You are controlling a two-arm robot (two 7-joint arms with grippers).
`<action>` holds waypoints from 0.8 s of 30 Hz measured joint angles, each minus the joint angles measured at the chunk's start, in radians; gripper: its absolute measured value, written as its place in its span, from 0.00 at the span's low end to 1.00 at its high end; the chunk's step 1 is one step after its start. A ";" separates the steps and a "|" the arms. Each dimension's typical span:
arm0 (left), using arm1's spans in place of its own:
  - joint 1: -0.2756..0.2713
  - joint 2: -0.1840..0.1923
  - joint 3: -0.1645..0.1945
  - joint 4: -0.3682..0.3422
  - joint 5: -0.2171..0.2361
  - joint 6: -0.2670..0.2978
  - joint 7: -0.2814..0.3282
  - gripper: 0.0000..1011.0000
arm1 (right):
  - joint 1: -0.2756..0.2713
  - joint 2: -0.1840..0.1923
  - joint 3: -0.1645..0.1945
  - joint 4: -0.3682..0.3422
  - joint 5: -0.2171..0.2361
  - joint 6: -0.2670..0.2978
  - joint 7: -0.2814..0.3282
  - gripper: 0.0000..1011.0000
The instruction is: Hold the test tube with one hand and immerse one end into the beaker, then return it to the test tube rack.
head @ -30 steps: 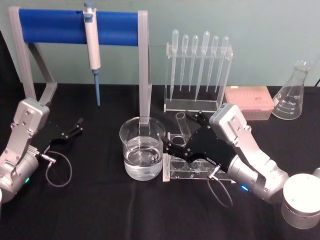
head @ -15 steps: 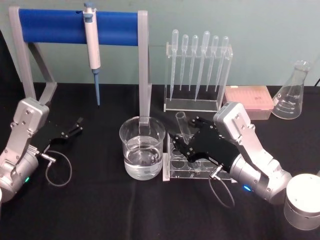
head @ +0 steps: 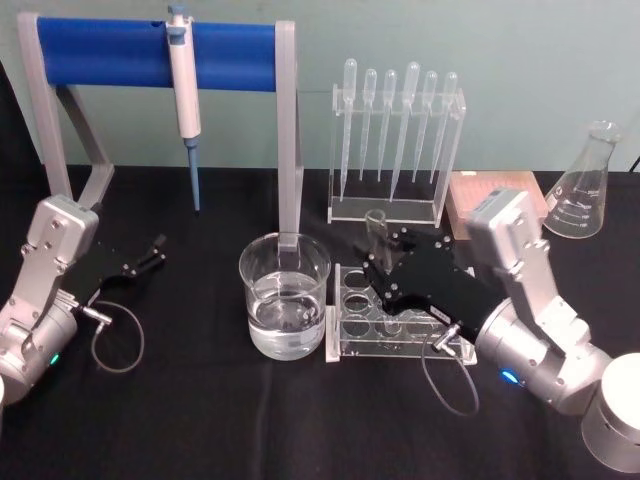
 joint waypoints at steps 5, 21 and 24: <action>0.000 0.000 0.000 0.000 0.000 0.000 0.000 0.99 | -0.032 -0.015 0.053 -0.052 0.058 0.012 0.012 0.22; 0.000 0.000 0.000 0.000 0.000 0.000 0.000 0.99 | -0.008 -0.020 0.136 -0.138 0.206 0.138 0.028 0.22; 0.000 0.000 0.000 0.000 0.000 0.000 0.000 0.99 | -0.008 -0.020 0.136 -0.138 0.206 0.138 0.028 0.22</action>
